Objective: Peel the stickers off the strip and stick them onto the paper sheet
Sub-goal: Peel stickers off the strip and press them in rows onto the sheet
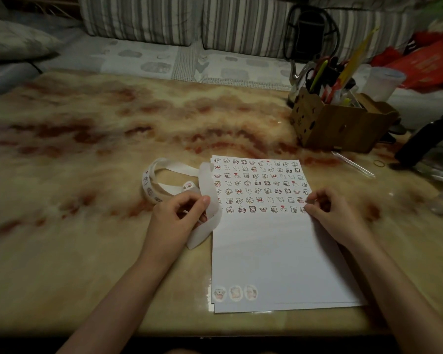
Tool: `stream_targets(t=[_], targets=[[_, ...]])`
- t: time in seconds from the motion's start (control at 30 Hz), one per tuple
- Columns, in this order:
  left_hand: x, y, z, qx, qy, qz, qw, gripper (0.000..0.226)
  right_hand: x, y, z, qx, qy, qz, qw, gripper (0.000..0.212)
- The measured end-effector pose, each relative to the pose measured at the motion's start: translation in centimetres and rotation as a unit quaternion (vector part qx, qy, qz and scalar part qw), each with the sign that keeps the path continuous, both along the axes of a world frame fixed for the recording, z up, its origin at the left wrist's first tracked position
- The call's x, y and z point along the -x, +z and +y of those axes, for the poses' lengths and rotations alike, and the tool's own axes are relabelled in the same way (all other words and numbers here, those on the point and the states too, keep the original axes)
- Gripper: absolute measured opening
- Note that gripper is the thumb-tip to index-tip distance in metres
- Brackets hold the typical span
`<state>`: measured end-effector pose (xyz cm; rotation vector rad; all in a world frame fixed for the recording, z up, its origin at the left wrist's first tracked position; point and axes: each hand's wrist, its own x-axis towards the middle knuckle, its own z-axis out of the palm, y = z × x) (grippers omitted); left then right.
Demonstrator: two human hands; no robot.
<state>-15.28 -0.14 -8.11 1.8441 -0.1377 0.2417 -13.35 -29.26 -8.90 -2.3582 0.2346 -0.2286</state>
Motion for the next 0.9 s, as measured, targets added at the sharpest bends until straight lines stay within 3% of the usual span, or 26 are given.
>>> stream_targets(t=[0.47, 0.63, 0.73, 0.9], targets=[[-0.1, -0.2, 0.1, 0.033, 0.004, -0.003, 0.999, 0.014, -0.2, -0.6, -1.0, -0.066, -0.001, 0.018, 0.998, 0.014], [-0.1, 0.0, 0.2, 0.045, 0.015, -0.012, 0.999, 0.013, 0.0, 1.0, 0.3, -0.172, -0.033, -0.073, 0.982, 0.009], [-0.1, 0.0, 0.2, 0.048, 0.022, -0.015, 0.999, 0.01, 0.5, 2.4, 3.1, -0.191, 0.014, -0.121, 0.974, 0.015], [0.0, 0.0, 0.2, 0.05, 0.021, -0.019, 0.998, 0.008, 2.3, 3.3, 9.5, -0.159, 0.172, -0.113, 0.966, 0.015]])
